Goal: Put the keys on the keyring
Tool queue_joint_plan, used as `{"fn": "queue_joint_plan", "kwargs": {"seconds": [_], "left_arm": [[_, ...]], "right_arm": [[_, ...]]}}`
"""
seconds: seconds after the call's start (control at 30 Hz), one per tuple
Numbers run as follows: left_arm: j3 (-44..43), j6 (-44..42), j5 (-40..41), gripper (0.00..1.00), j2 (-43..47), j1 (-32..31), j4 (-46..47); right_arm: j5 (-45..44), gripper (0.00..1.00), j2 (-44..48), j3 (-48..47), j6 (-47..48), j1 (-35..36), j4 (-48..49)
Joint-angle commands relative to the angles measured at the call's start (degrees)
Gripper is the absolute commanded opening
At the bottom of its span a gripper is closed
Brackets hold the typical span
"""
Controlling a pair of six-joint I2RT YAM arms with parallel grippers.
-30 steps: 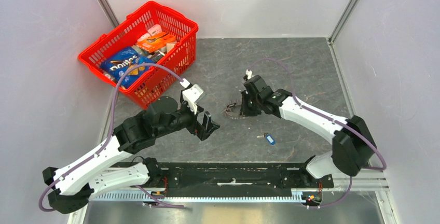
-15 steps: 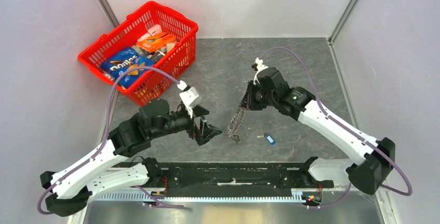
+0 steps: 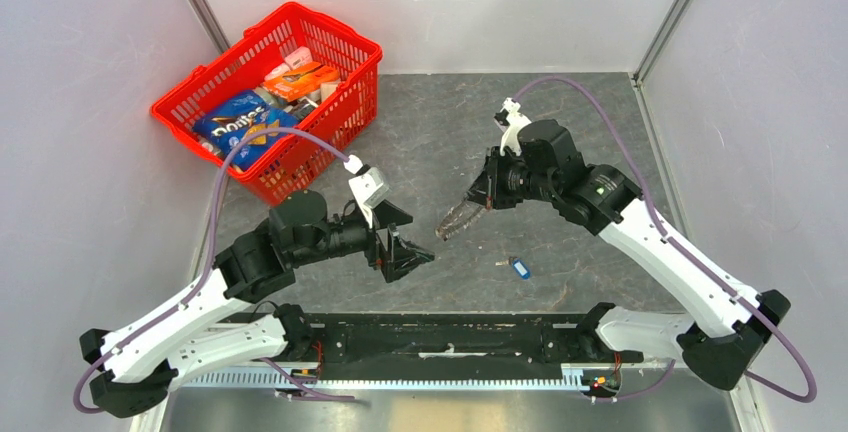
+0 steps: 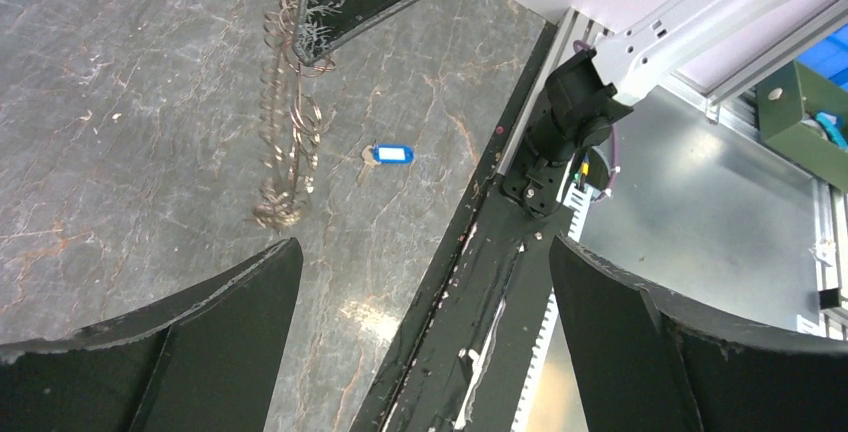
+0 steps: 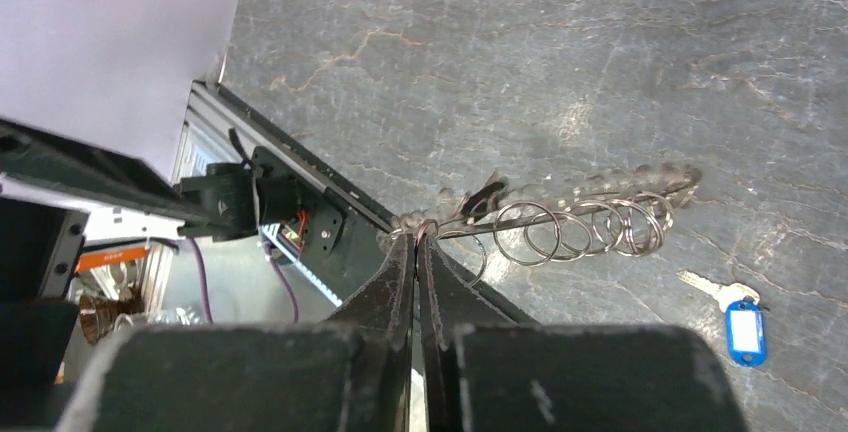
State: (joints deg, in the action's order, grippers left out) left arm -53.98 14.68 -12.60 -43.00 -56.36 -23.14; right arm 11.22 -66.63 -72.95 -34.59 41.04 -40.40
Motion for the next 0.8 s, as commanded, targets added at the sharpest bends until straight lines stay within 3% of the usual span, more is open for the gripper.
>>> {"fn": "queue_joint_plan", "kwargs": {"seconds": [0.0, 0.6, 0.77], "left_arm": [[1.9, 3.6, -1.6, 1.00, 0.6, 0.1, 7.2], [5.5, 9.2, -9.1, 1.00, 2.2, 0.1, 24.9], [5.6, 10.4, -10.5, 1.00, 1.6, 0.1, 26.9]], "right_arm": [[6.5, 0.05, 3.2, -3.4, 2.4, 0.1, -0.3], [21.8, 0.05, 9.4, -8.0, 4.6, 0.1, 0.9], [21.5, 0.05, 9.8, -9.3, 3.3, 0.1, 0.2]]}}
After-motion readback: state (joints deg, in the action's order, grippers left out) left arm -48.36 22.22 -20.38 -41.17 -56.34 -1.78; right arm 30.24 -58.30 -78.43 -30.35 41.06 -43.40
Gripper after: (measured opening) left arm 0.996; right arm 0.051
